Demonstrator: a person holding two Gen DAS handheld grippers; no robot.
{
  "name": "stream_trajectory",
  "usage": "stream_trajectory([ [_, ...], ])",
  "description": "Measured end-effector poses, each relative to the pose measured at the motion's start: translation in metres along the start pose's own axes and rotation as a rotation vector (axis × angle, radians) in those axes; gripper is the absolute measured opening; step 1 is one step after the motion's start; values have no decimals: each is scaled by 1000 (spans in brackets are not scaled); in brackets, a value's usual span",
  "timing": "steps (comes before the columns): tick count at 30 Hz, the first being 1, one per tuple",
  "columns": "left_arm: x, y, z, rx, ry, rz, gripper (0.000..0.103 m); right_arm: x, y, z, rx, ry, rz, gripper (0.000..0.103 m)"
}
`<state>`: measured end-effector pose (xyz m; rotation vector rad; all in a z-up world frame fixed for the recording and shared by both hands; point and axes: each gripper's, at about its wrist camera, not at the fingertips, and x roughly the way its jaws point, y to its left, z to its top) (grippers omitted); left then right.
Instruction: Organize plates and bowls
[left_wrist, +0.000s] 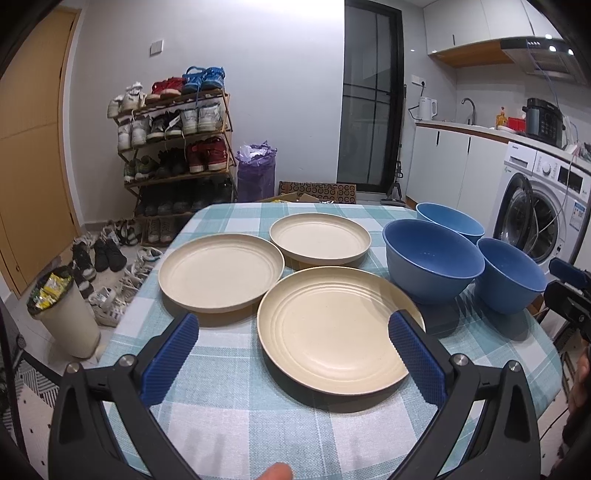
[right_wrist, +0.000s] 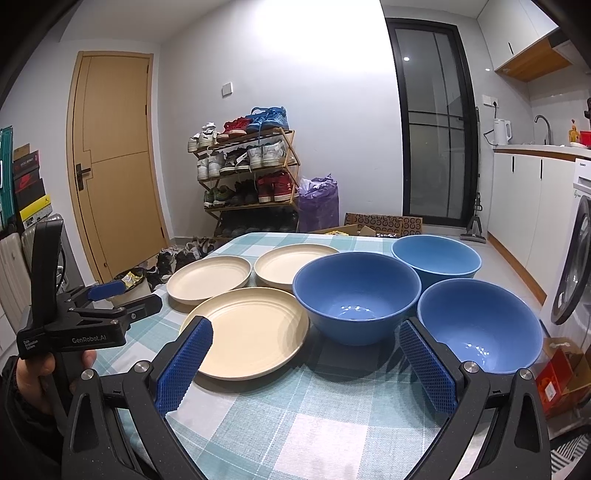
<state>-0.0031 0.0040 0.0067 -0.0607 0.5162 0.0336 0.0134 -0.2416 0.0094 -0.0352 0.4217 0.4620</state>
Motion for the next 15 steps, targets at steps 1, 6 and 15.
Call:
stream_trajectory([
  [1,0,0,0,3,0,-4,103,0,0,0,0,1,-2,103],
  [6,0,2,3,3,-6,-31,103,2,-1,0,0,2,-12,103],
  [15,0,5,11,28,-38,-18,103,5,-2,8,-16,9,-12,103],
])
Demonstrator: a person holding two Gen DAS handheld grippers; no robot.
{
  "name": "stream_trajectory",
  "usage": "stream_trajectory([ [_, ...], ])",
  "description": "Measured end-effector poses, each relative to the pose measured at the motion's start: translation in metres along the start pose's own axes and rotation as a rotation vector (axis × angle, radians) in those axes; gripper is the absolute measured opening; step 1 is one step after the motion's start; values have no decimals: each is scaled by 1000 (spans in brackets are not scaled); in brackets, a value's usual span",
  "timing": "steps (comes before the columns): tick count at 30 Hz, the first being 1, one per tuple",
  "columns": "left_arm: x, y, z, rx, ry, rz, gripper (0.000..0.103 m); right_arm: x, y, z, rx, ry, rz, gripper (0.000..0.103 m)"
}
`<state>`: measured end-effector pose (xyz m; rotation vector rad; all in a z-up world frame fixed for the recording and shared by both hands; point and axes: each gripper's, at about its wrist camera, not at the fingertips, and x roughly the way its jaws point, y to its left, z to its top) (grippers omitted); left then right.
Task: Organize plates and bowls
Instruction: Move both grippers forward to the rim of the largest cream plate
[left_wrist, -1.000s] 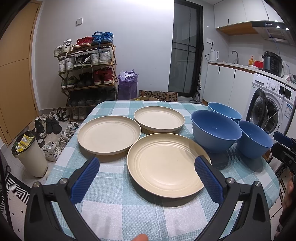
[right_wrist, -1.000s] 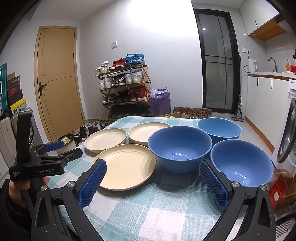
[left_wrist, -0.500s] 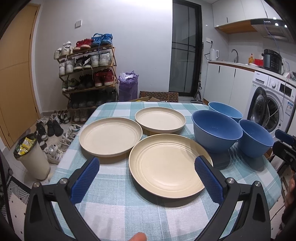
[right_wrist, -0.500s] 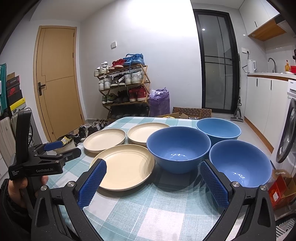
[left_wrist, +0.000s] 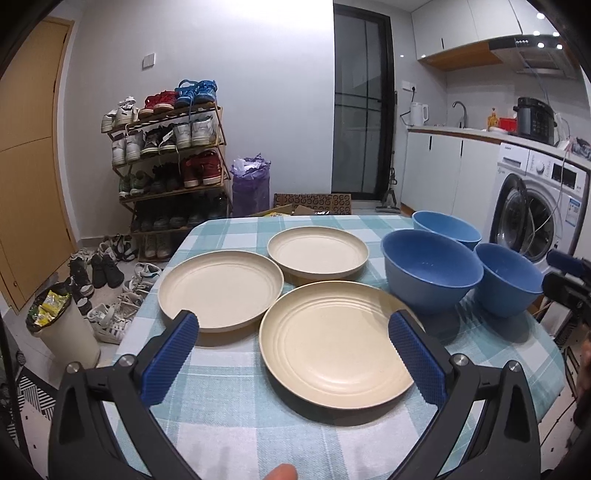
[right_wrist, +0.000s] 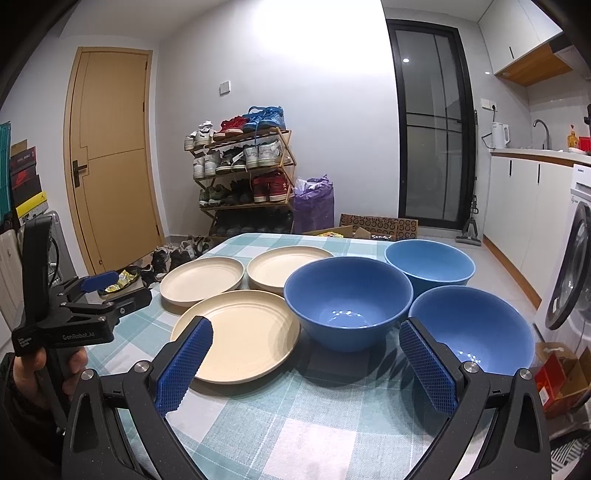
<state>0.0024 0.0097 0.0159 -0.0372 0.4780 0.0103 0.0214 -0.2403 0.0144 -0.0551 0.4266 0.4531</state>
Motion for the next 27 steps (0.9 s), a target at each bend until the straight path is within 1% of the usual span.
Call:
stream_trajectory([
  [3,5,6,3,-6,14,-2,103,3,-1,6,-10,7,6,103],
  [8,17,22,10,-47,33,22,103,12,-7,19,0,22,29,103],
  [16,34,39,28,-82,29,58,103,29,-13,47,-24,40,67,103],
  [19,41,43,38,-99,30,55,103,34,-14,59,-45,41,53,103],
  [22,47,45,47,-92,22,61,103,36,-11,69,-85,31,33,103],
  [27,58,39,65,-72,20,57,103,45,-12,88,-96,39,53,103],
])
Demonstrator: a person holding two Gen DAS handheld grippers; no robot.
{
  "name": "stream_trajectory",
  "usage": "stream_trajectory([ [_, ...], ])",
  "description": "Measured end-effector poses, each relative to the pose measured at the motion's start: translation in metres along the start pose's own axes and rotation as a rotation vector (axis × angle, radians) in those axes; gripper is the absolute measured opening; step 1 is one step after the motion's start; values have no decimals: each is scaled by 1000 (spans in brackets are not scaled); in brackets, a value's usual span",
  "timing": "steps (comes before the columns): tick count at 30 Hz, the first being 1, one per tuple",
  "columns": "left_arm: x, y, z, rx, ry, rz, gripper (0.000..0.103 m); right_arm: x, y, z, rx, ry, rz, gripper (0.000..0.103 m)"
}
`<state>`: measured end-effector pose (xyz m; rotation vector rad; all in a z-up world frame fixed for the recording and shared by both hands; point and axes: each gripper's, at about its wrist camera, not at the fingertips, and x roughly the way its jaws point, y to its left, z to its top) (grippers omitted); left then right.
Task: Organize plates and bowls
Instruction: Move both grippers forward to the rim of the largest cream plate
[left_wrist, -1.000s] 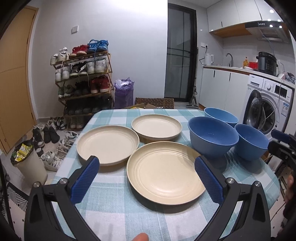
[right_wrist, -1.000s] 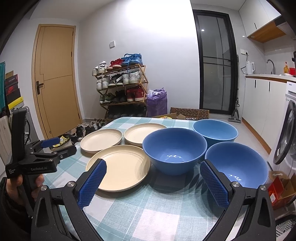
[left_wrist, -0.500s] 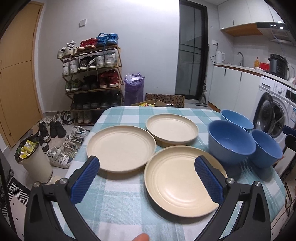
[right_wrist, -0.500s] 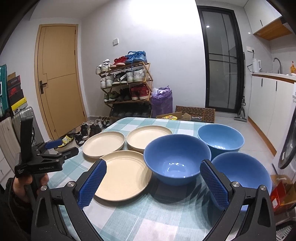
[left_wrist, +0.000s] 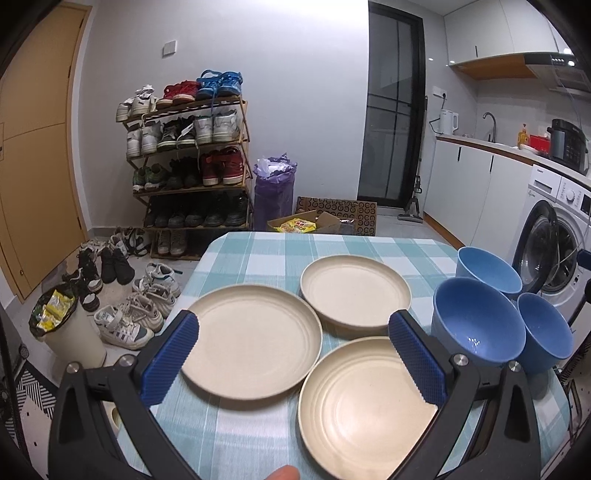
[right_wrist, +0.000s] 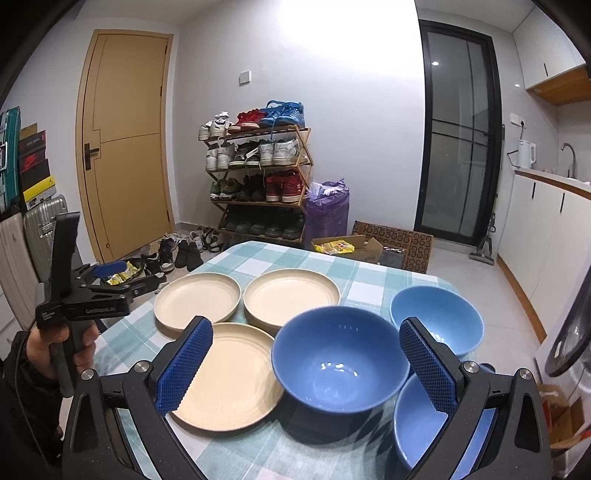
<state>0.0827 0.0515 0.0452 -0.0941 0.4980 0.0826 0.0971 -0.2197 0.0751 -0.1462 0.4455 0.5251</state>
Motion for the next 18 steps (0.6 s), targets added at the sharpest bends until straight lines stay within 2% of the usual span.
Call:
stream_trajectory([
  [18,36,-5,44,11,20,-10,103,47,-8,62,-10,42,13,103],
])
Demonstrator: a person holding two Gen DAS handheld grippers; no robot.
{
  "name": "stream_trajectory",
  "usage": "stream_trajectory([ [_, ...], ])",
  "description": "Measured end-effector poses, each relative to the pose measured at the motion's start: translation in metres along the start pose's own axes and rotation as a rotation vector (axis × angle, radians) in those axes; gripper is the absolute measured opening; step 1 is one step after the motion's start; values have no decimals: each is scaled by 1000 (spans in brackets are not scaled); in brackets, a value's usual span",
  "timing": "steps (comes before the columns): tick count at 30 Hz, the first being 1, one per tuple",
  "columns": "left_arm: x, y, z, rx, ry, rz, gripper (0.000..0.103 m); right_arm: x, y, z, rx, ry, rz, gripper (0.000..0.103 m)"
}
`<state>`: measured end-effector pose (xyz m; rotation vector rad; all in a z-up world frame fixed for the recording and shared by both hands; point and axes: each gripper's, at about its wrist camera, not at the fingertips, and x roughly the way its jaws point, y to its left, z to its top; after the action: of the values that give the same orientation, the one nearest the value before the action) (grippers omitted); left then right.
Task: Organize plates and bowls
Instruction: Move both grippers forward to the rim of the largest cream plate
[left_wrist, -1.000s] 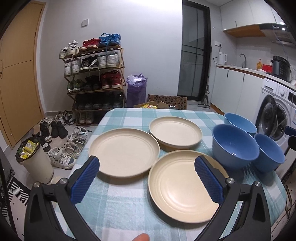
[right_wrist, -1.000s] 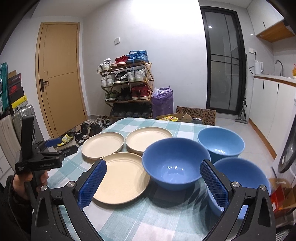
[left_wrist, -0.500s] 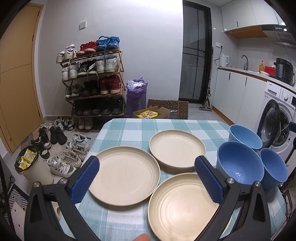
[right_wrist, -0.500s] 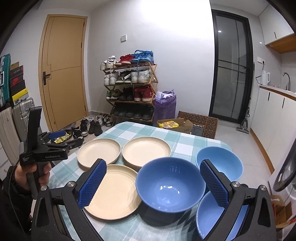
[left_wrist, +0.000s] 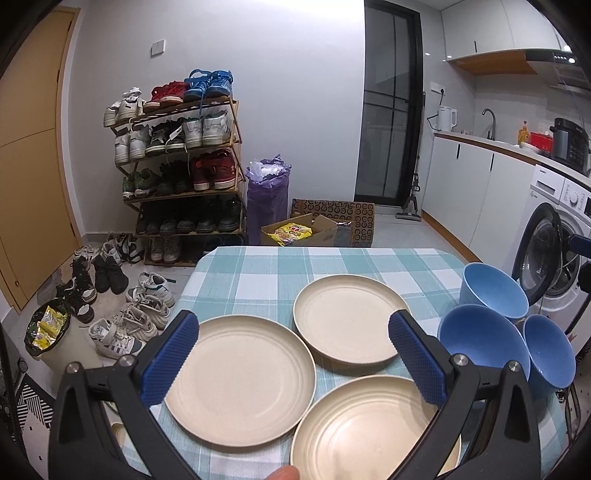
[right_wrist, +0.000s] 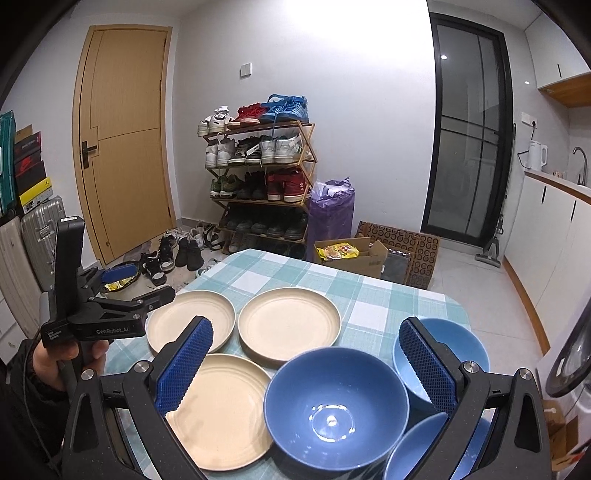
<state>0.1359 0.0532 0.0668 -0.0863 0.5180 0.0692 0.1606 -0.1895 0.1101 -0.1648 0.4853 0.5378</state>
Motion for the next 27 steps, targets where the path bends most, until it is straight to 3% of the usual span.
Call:
stream_trajectory([
  [27,63,5,42,20,48,1,103,76,-21,58,50,123,-8,103],
])
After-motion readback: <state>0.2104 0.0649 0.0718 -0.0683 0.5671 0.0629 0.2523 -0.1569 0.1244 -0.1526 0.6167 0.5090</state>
